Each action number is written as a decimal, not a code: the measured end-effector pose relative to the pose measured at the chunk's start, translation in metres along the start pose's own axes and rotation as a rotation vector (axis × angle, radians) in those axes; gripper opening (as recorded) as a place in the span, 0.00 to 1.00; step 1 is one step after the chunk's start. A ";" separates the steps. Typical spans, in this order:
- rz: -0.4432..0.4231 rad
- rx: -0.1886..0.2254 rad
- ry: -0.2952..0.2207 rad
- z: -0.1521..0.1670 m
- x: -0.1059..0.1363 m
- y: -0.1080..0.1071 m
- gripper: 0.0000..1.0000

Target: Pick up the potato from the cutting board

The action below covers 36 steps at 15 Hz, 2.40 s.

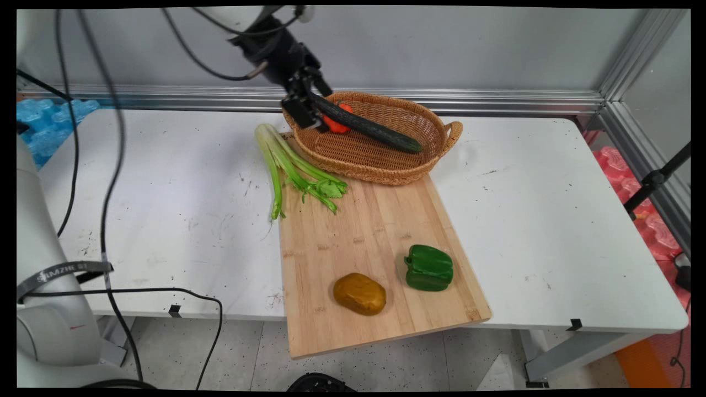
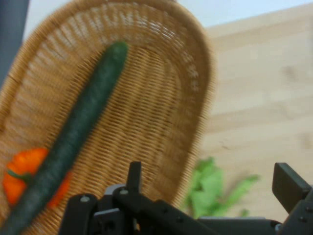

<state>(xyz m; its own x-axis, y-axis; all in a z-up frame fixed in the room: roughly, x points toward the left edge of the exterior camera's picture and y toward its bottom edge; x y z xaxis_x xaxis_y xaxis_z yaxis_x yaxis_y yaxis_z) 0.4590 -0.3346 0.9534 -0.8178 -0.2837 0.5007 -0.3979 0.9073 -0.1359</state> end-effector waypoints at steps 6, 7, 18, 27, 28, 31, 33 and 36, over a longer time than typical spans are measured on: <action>-0.045 -0.055 -0.008 -0.034 -0.037 0.049 1.00; -0.046 -0.067 -0.007 -0.038 -0.042 0.057 1.00; 0.076 -0.190 0.007 -0.029 -0.055 0.132 1.00; 0.197 -0.245 0.014 0.030 -0.023 0.178 1.00; 0.203 -0.249 0.012 0.039 -0.019 0.182 1.00; 0.226 -0.265 -0.001 0.068 -0.006 0.193 1.00; 0.239 -0.273 -0.014 0.088 0.001 0.199 1.00; 0.244 -0.280 -0.038 0.115 0.007 0.206 1.00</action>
<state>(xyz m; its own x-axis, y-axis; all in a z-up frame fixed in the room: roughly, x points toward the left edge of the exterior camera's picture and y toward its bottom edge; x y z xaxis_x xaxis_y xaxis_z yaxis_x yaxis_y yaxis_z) 0.3233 -0.1855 0.8308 -0.8913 -0.0555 0.4500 -0.0650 0.9979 -0.0056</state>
